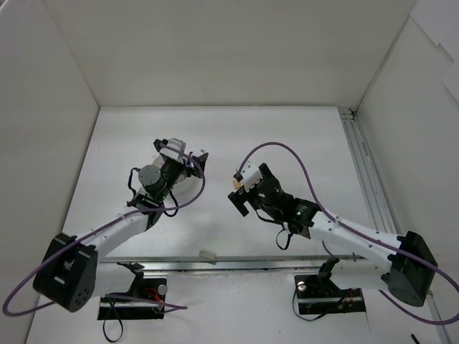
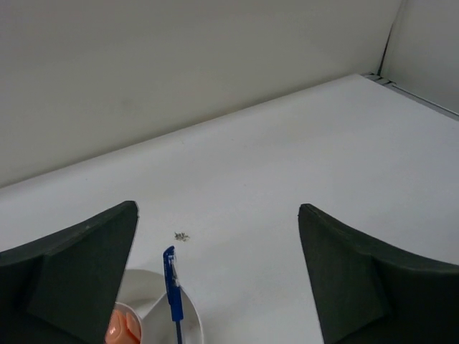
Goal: Sort the stationery into containers
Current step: Pick up the pen from the center of the board.
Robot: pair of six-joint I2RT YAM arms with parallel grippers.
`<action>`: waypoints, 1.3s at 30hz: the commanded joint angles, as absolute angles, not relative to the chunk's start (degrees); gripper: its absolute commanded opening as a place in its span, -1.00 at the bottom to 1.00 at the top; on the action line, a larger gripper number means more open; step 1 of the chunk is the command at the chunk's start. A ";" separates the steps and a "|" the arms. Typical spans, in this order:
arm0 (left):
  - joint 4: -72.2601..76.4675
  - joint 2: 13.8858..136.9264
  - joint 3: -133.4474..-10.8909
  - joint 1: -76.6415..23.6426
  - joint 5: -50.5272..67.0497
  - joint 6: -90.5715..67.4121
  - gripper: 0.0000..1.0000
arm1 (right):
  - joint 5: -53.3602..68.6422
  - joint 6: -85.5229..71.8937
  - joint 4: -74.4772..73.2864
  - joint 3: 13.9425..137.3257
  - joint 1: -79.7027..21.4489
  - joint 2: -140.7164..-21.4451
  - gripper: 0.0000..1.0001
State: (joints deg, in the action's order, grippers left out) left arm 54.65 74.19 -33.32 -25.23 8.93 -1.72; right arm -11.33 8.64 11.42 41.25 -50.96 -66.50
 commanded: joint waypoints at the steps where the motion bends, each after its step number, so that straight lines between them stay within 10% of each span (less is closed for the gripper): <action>1: 37.49 64.45 -39.63 -25.93 7.22 -8.31 0.99 | -9.14 8.53 16.08 42.19 -50.98 -66.71 0.96; 12: -42.11 43.77 -45.35 -24.62 -29.43 -61.67 0.99 | -13.27 4.93 19.34 39.82 -51.68 -66.71 0.96; 39: -28.93 89.28 -53.26 -1.14 -16.70 -66.09 0.58 | -17.58 4.75 12.57 39.99 -51.59 -63.81 0.96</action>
